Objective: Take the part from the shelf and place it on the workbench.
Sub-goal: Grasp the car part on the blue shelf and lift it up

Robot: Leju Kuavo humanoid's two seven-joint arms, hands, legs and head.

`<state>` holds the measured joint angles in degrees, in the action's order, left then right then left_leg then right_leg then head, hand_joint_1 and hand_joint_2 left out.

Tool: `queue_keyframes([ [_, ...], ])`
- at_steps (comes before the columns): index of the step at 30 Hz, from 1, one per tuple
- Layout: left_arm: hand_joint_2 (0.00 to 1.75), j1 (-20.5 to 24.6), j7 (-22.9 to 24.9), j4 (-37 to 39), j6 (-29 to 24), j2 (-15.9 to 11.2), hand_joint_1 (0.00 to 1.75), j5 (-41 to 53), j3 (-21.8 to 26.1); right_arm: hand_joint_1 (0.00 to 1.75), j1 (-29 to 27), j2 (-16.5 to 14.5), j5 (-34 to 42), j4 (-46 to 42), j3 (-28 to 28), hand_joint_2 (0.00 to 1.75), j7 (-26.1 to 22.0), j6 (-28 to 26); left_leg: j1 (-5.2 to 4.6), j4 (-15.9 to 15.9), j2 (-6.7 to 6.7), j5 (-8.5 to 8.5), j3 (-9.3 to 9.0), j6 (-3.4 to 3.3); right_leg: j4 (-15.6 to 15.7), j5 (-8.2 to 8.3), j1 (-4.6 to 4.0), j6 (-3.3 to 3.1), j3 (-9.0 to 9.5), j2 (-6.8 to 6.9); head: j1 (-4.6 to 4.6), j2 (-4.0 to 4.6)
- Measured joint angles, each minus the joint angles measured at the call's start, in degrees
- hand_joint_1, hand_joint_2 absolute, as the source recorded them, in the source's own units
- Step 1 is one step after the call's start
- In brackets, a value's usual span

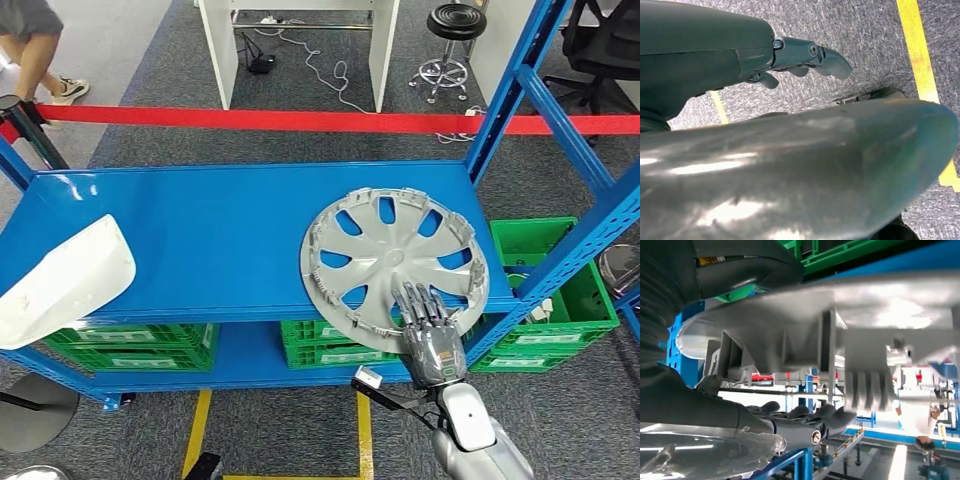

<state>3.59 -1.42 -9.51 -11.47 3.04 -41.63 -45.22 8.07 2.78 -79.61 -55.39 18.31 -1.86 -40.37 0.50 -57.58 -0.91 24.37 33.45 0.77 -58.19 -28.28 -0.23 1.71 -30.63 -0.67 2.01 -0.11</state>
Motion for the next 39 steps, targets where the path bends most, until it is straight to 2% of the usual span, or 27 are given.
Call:
queue_keyframes([
  [6,0.0,0.0,-0.14,0.0,-0.12,0.02,0.0,-0.03,-0.02,1.75,0.21,0.0,4.76,-0.11,0.76,1.75,-2.54,-0.08,0.0,0.0,0.0,0.01,-0.06,0.0,0.0,-0.01,0.0,-0.01,-0.09,0.0,0.0,0.0],
  [13,0.0,-0.01,-0.36,0.0,-0.31,0.02,0.0,-0.03,-0.5,1.75,-2.96,-0.6,4.77,-6.3,-1.12,1.75,-11.84,-0.2,-0.01,0.0,0.0,0.0,-0.01,0.0,0.0,0.01,0.0,0.0,0.37,-0.02,0.0,0.0],
  [22,0.0,0.03,-0.64,0.0,-0.37,0.04,0.0,-0.54,-1.45,1.75,-5.3,-2.65,5.02,-11.48,-5.23,1.75,-18.52,-0.14,0.0,0.02,0.0,0.0,-0.01,0.0,-0.01,0.0,0.0,0.0,0.42,-0.01,0.0,0.0],
  [28,0.0,0.03,-1.11,0.0,-0.33,0.06,0.0,-1.53,-1.49,1.75,-5.72,-3.17,6.63,-12.1,-6.55,1.75,-19.46,-0.08,-0.01,0.03,0.0,0.0,0.0,0.0,0.0,0.0,0.01,0.0,0.35,0.0,0.0,0.0],
  [34,0.0,0.04,-1.69,0.0,-0.64,0.06,0.0,-1.66,-1.5,1.75,-5.6,-3.21,11.62,-11.66,-6.51,1.75,-19.27,-0.04,-0.01,0.03,-0.01,0.0,0.01,0.0,0.0,0.0,0.01,0.0,0.42,0.02,0.0,0.0],
  [39,0.0,0.05,-6.5,0.0,-4.15,0.08,0.0,-0.85,-1.73,1.75,-5.83,-3.2,15.87,-11.85,-6.49,1.75,-19.59,-0.04,-0.01,0.03,-0.01,0.0,0.0,0.0,0.0,0.0,0.01,0.0,0.34,0.02,0.0,0.0],
])
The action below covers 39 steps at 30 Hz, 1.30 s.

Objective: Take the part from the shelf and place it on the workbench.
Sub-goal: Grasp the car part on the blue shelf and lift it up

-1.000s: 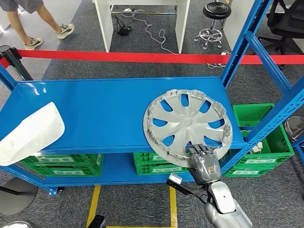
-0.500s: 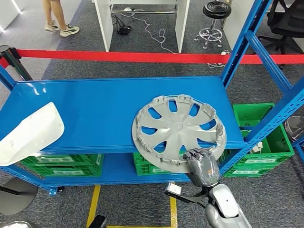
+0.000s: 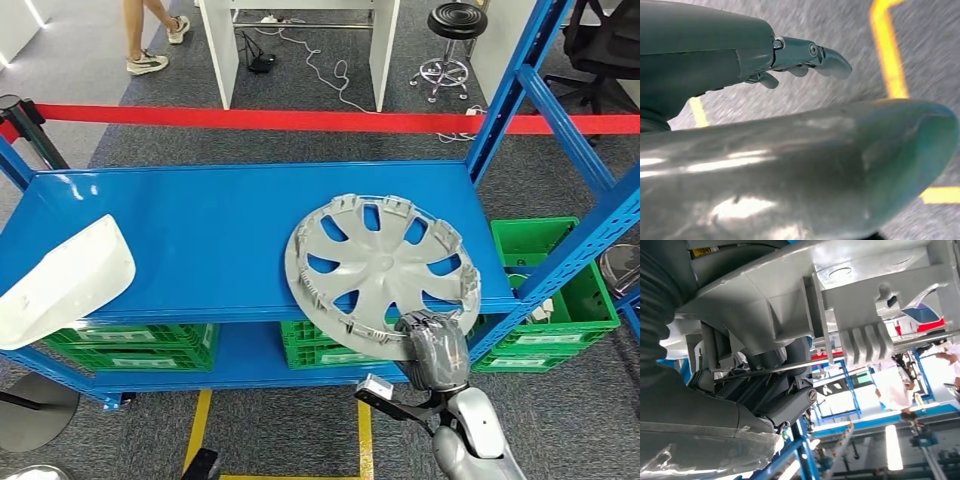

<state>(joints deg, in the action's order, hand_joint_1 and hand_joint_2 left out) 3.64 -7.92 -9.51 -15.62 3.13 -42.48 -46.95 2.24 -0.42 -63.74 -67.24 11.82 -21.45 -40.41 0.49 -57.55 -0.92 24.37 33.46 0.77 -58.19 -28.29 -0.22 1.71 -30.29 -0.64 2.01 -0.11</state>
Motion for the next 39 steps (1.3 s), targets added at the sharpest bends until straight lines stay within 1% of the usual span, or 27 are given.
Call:
queue_keyframes([
  [4,1.75,0.03,-6.05,0.0,-3.33,0.01,0.0,2.07,-1.21,1.75,-1.41,0.47,6.64,-2.3,0.11,1.75,-0.75,0.13,0.0,0.0,-0.01,0.04,0.0,0.0,0.0,-0.07,0.0,-0.04,-0.44,0.02,0.0,0.0],
  [7,1.75,0.07,-8.83,0.0,-3.24,0.01,0.0,2.34,-2.04,1.75,-2.47,1.47,14.76,-5.36,0.85,1.75,-1.19,2.0,-0.01,0.0,-0.01,0.07,0.0,-0.01,0.01,-0.11,0.0,-0.06,-0.47,0.01,0.01,0.0],
  [9,1.75,0.08,-9.41,0.0,-2.74,0.0,0.0,2.45,-2.49,1.75,-2.85,1.95,20.18,-7.49,1.45,1.75,-1.51,4.29,-0.02,0.0,0.0,0.07,0.0,-0.01,0.01,-0.11,0.01,-0.06,-0.47,-0.01,0.01,0.0],
  [11,1.75,0.09,-9.49,0.0,-2.09,-0.02,0.0,2.8,-2.86,1.75,-3.03,2.19,23.95,-9.37,1.93,1.75,-1.91,6.25,-0.02,0.0,0.01,0.08,-0.01,-0.01,0.01,-0.11,0.01,-0.06,-0.47,-0.04,0.01,0.0],
  [16,1.75,0.13,-8.95,0.0,-0.51,-0.05,0.0,3.44,-3.97,1.75,-3.37,2.38,27.66,-12.5,3.1,1.75,-2.88,9.63,0.02,0.0,0.03,0.08,-0.04,0.0,0.01,-0.09,0.0,-0.07,-0.43,-0.08,0.0,0.0],
  [22,1.75,0.14,-8.71,0.0,-0.33,-0.04,0.0,3.29,-4.31,1.75,-3.47,2.42,28.99,-13.88,3.75,1.75,-3.22,10.58,0.03,0.02,0.02,0.08,-0.06,0.0,0.0,-0.1,-0.02,-0.08,-0.44,-0.06,0.0,0.0],
  [25,1.75,0.13,-8.29,0.0,-0.69,0.01,0.0,2.18,-4.33,1.75,-3.62,2.42,32.91,-15.02,3.76,1.75,-4.11,12.41,0.02,0.02,0.02,0.08,-0.06,0.0,0.0,-0.1,-0.02,-0.08,-0.4,-0.08,0.01,0.0],
  [27,1.75,0.13,-7.99,0.0,-0.74,0.03,0.0,1.41,-4.32,1.75,-3.74,2.43,36.6,-16.5,3.75,1.75,-5.0,15.13,0.01,0.02,0.03,0.08,-0.06,0.0,0.0,-0.1,-0.02,-0.08,-0.37,-0.1,0.01,0.0],
  [32,1.75,0.13,-7.05,0.0,-0.47,0.03,0.0,-0.05,-4.22,1.75,-4.03,2.83,44.55,-21.74,3.87,1.75,-7.38,25.47,0.02,0.02,0.06,0.08,-0.06,0.01,0.0,-0.09,-0.01,-0.09,-0.38,-0.09,-0.01,0.0],
  [39,1.75,0.12,-6.51,0.0,-2.55,0.07,0.0,-0.21,-4.21,1.75,-4.47,3.87,51.87,-27.44,4.23,1.75,-8.14,32.45,0.02,0.02,0.05,0.08,-0.02,0.01,0.0,-0.08,-0.02,-0.09,-0.04,-0.07,-0.01,0.0],
])
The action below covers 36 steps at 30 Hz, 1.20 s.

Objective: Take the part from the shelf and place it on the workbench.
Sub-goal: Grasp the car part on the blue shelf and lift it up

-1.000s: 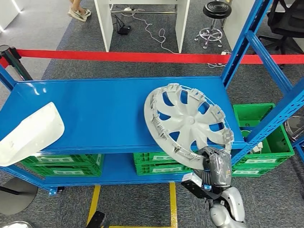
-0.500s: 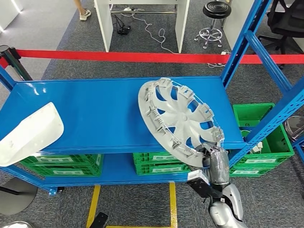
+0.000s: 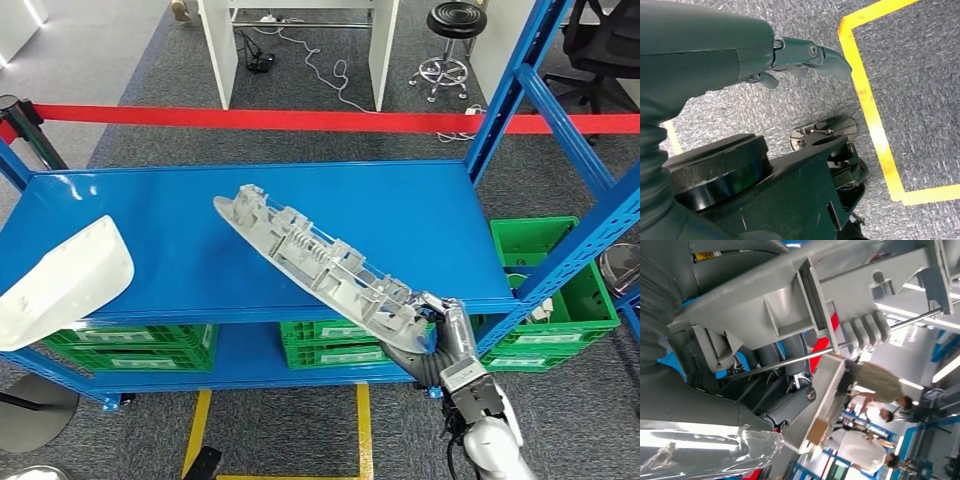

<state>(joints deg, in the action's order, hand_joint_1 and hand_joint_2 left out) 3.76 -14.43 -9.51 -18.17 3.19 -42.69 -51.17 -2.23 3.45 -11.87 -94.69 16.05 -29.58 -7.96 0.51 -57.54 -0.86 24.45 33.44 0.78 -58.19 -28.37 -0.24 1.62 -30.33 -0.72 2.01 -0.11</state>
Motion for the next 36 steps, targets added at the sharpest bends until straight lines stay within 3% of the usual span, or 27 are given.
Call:
queue_keyframes([
  [9,1.75,0.01,0.58,0.0,0.02,0.32,0.0,0.13,0.0,1.75,-0.11,0.81,11.89,-4.17,-0.72,1.75,1.57,9.83,-0.01,0.0,0.0,0.0,0.02,0.0,0.01,0.01,0.01,0.0,0.1,0.01,0.01,0.0],
  [14,1.75,0.24,0.66,0.0,0.15,0.03,0.0,-0.27,0.0,1.75,0.57,1.23,13.08,-4.73,-1.51,1.75,1.74,12.29,-0.02,1.41,0.09,-0.62,-0.47,-1.15,0.29,0.06,0.34,0.89,-0.13,0.07,0.02,0.0],
  [16,1.75,0.41,0.9,0.0,0.14,-0.14,0.0,-0.37,0.01,1.75,0.96,1.27,13.45,-4.94,-1.9,1.75,1.49,12.64,0.32,2.36,0.2,-1.09,-0.93,-1.31,-3.76,-2.13,0.44,1.17,-2.31,0.2,0.17,0.0],
  [18,1.75,0.5,1.28,0.0,0.15,-0.33,0.0,-0.36,0.02,1.75,1.11,1.27,13.76,-4.99,-2.23,1.75,1.28,12.74,0.39,2.43,0.24,-1.05,-0.97,-1.33,-11.43,-5.25,0.74,1.67,-6.38,0.25,0.25,0.0],
  [19,1.75,0.49,1.49,0.0,0.16,-0.39,0.0,-0.34,0.01,1.75,0.99,1.28,13.84,-5.0,-2.36,1.75,1.24,12.75,0.47,2.42,0.24,-0.98,-1.0,-1.24,-14.29,-5.85,0.97,1.95,-8.07,0.25,0.24,0.0],
  [20,1.75,0.46,1.62,0.0,0.19,-0.43,0.0,-0.26,0.01,1.75,0.79,1.28,13.89,-5.01,-2.47,1.75,1.2,12.76,0.62,2.38,0.22,-0.88,-1.05,-1.06,-15.18,-5.35,1.21,2.27,-8.88,0.26,0.23,0.0],
  [21,1.75,0.43,1.76,0.0,0.25,-0.45,0.0,-0.16,0.01,1.75,0.59,1.29,13.94,-5.05,-2.57,1.75,1.17,12.77,0.86,2.27,0.18,-0.74,-1.12,-0.76,-13.64,-3.7,1.51,2.61,-8.49,0.29,0.24,0.0],
  [23,1.75,0.43,2.09,0.03,0.37,-0.54,0.0,0.06,0.0,1.75,0.28,1.29,14.07,-5.29,-2.78,1.75,1.07,12.77,1.41,1.65,0.03,-0.24,-1.17,0.25,-6.6,0.32,2.12,3.62,-5.61,0.29,0.33,0.0],
  [24,1.75,0.46,2.27,0.07,0.42,-0.6,0.0,0.13,-0.01,1.75,0.14,1.29,14.14,-5.51,-2.85,1.75,0.97,12.76,1.5,1.11,-0.06,0.04,-1.02,0.84,-3.69,1.49,2.34,3.7,-4.27,0.06,0.49,0.0],
  [26,1.75,0.51,2.51,0.14,0.48,-0.72,0.0,0.27,-0.04,1.75,-0.3,1.32,14.24,-5.91,-3.04,1.75,0.79,12.75,1.36,0.49,-0.18,0.18,-0.65,1.74,-2.03,1.58,2.37,2.97,-3.51,-0.47,0.42,0.0],
  [28,1.75,0.54,2.57,0.15,0.69,-0.64,0.0,0.56,-0.11,1.75,-0.94,1.34,14.27,-6.2,-3.32,1.75,0.7,12.74,1.41,0.4,-0.15,0.13,-0.46,2.19,-2.47,1.68,2.28,1.64,-3.85,-0.66,0.08,0.0],
  [30,1.75,0.69,2.56,0.15,0.97,-0.62,0.0,0.97,-0.21,1.75,-1.37,1.35,14.28,-6.47,-3.52,1.75,0.67,12.74,1.43,-1.57,0.16,1.58,0.38,2.38,-2.61,1.77,2.17,0.68,-4.01,-0.62,-0.07,0.0],
  [34,1.75,1.07,2.44,0.15,1.08,-0.59,0.0,1.23,-0.72,1.75,-1.92,1.36,14.63,-6.76,-3.79,1.75,0.39,12.77,0.91,-14.92,0.41,7.97,6.58,1.94,-2.56,2.01,1.69,-0.48,-4.34,-0.36,-0.23,0.0],
  [35,1.75,1.09,2.4,0.15,1.05,-0.57,0.0,1.23,-0.9,1.75,-2.14,1.36,14.75,-6.75,-3.84,1.75,0.33,12.8,0.77,-16.38,0.41,8.04,7.32,1.66,-2.56,2.05,1.52,-0.59,-4.41,-0.35,-0.23,0.0],
  [36,1.75,1.1,2.39,0.15,1.02,-0.55,0.0,1.23,-1.04,1.75,-2.33,1.36,14.83,-6.75,-3.87,1.75,0.28,12.82,0.62,-15.74,0.41,7.04,7.04,1.28,-2.56,2.1,1.36,-0.68,-4.45,-0.37,-0.22,0.0],
])
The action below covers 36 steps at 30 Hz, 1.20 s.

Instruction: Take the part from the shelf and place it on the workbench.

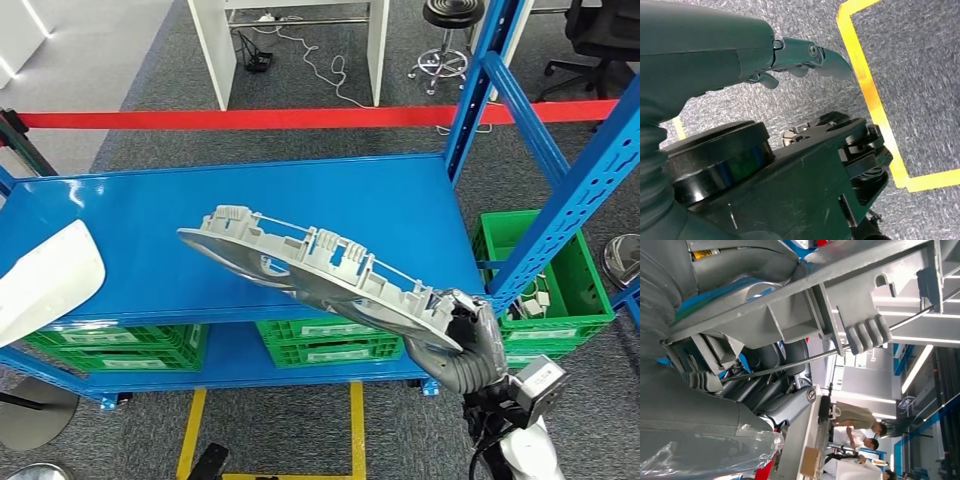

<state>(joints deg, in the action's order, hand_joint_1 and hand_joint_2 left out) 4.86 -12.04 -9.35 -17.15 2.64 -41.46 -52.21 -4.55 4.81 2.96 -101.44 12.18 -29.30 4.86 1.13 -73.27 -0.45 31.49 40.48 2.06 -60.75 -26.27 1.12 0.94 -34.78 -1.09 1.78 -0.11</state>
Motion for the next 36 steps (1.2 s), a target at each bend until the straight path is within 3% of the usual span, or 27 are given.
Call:
queue_keyframes([
  [3,1.75,0.15,-0.01,0.0,-0.1,0.01,0.0,0.02,-0.2,1.75,-0.2,0.0,0.09,-0.01,-0.04,1.75,-0.21,0.06,-0.71,9.89,-0.01,-5.13,-4.96,-1.41,-0.08,0.07,-0.37,0.0,-0.07,-0.16,0.01,0.0],
  [5,1.75,0.33,-0.01,0.0,-0.18,0.04,0.0,0.02,-0.21,1.75,-0.27,0.0,0.14,-0.02,-0.1,1.75,-0.3,0.09,-1.03,14.18,-0.04,-6.04,-6.86,-1.61,-0.09,0.27,-0.55,0.38,-0.38,-0.16,0.06,0.0],
  [8,1.75,0.24,-0.02,0.0,-0.49,0.04,0.0,0.01,-0.23,1.75,-0.57,0.01,0.38,0.0,-0.25,1.75,-0.46,0.13,-1.0,15.2,-0.07,-6.31,-6.81,-1.76,0.13,0.5,-0.45,1.34,-0.74,-0.02,0.09,0.0],
  [10,1.75,0.18,-0.02,0.0,-0.78,-0.06,0.0,-0.01,-0.23,1.75,-0.79,0.04,0.79,0.01,-0.45,1.75,-0.84,0.17,-0.79,15.54,0.03,-6.78,-6.75,-2.3,-2.61,-1.65,-0.42,1.84,-1.95,0.27,0.21,0.0],
  [12,1.75,0.17,-0.03,0.0,-0.94,-0.12,0.0,-0.02,-0.23,1.75,-0.97,0.08,1.19,0.08,-0.65,1.75,-1.3,0.27,-0.8,15.56,0.13,-7.02,-6.52,-2.65,-9.37,-5.58,-0.42,2.23,-4.61,0.52,0.32,0.0],
  [14,1.75,0.11,-0.03,0.0,-0.96,-0.15,0.0,-0.02,-0.24,1.75,-1.2,0.09,1.41,0.25,-0.84,1.75,-1.58,0.33,-0.86,15.55,0.2,-7.26,-6.23,-2.74,-14.49,-7.56,-0.45,2.45,-6.4,0.55,0.32,0.0],
  [15,1.75,0.09,-0.03,0.0,-0.97,-0.17,0.0,-0.03,-0.25,1.75,-1.32,0.09,1.48,0.33,-0.93,1.75,-1.66,0.32,-0.87,15.54,0.22,-7.38,-6.12,-2.71,-14.21,-7.05,-0.45,2.48,-5.92,0.56,0.33,0.0],
  [18,1.75,0.1,-0.03,0.0,-0.97,-0.21,0.0,-0.04,-0.25,1.75,-1.39,0.12,1.52,0.43,-1.17,1.75,-1.79,0.19,-0.95,15.46,0.18,-7.73,-5.96,-2.33,-3.55,-2.76,-0.49,2.16,0.38,0.68,0.33,0.0],
  [20,1.75,0.12,-0.03,0.0,-0.97,-0.26,0.0,-0.04,-0.25,1.75,-1.37,0.14,1.56,0.45,-1.33,1.75,-1.86,0.1,-1.12,15.36,0.12,-8.13,-5.67,-1.77,0.84,-1.76,-0.62,1.58,2.72,0.61,0.27,0.0],
  [23,1.75,0.1,-0.03,0.0,-0.98,-0.33,0.0,-0.04,-0.25,1.75,-1.49,0.17,1.56,0.48,-1.44,1.75,-1.9,-0.07,-1.06,15.45,0.08,-8.64,-5.3,-0.8,1.07,-1.11,-0.72,0.46,2.38,0.5,0.25,0.0],
  [24,1.75,0.1,-0.03,0.0,-0.99,-0.37,0.0,-0.04,-0.25,1.75,-1.47,0.17,1.48,0.48,-1.45,1.75,-1.94,-0.29,-1.02,14.87,0.09,-7.99,-4.98,-0.48,1.19,-0.78,-0.63,0.04,2.21,0.55,0.19,0.0],
  [26,1.75,0.12,-0.03,0.0,-1.01,-0.45,0.0,-0.04,-0.25,1.75,-1.42,0.17,1.09,0.48,-1.46,1.75,-2.1,-0.99,-0.9,10.38,0.1,-4.52,-3.07,0.11,1.39,-0.13,-0.41,-0.65,1.68,0.71,0.03,0.0],
  [28,1.75,0.09,-0.03,0.0,-1.01,-0.48,0.0,-0.04,-0.27,1.75,-1.45,0.17,0.49,0.51,-1.48,1.75,-2.26,-1.73,-0.79,2.85,0.12,-0.3,-0.14,0.51,1.37,0.43,-0.4,-0.88,0.86,0.78,-0.07,0.0],
  [29,1.75,0.06,-0.03,0.0,-0.99,-0.49,0.0,-0.04,-0.29,1.75,-1.49,0.17,0.21,0.55,-1.49,1.75,-2.32,-2.03,-0.76,0.36,0.12,0.68,0.64,0.59,1.35,0.72,-0.41,-0.85,0.44,0.8,-0.06,0.0],
  [30,1.75,0.04,-0.03,0.0,-0.98,-0.5,0.0,-0.03,-0.32,1.75,-1.52,0.17,0.03,0.6,-1.5,1.75,-2.36,-2.26,-0.75,-0.15,0.12,0.61,0.42,0.59,1.34,1.01,-0.4,-0.76,0.05,0.79,-0.07,0.0],
  [31,1.75,0.03,-0.03,0.0,-0.96,-0.53,0.0,-0.03,-0.35,1.75,-1.55,0.17,-0.13,0.63,-1.51,1.75,-2.4,-2.44,-0.74,1.63,0.12,-0.46,-0.96,0.53,1.34,1.27,-0.38,-0.62,-0.26,0.76,-0.07,0.0],
  [34,1.75,0.15,-0.03,0.0,-0.92,-0.61,0.0,-0.01,-0.41,1.75,-1.56,0.17,-0.37,0.66,-1.54,1.75,-2.5,-2.73,-0.76,12.72,0.04,-4.2,-7.79,0.16,1.21,1.89,-0.48,0.14,-0.88,0.65,-0.08,0.0],
  [36,1.75,0.16,-0.03,0.0,-0.88,-0.59,0.0,0.0,-0.44,1.75,-1.56,0.17,-0.39,0.66,-1.58,1.75,-2.55,-2.84,-0.94,15.9,-0.1,-4.67,-9.25,-0.41,1.31,2.43,-0.63,0.83,-1.19,0.64,-0.05,0.0],
])
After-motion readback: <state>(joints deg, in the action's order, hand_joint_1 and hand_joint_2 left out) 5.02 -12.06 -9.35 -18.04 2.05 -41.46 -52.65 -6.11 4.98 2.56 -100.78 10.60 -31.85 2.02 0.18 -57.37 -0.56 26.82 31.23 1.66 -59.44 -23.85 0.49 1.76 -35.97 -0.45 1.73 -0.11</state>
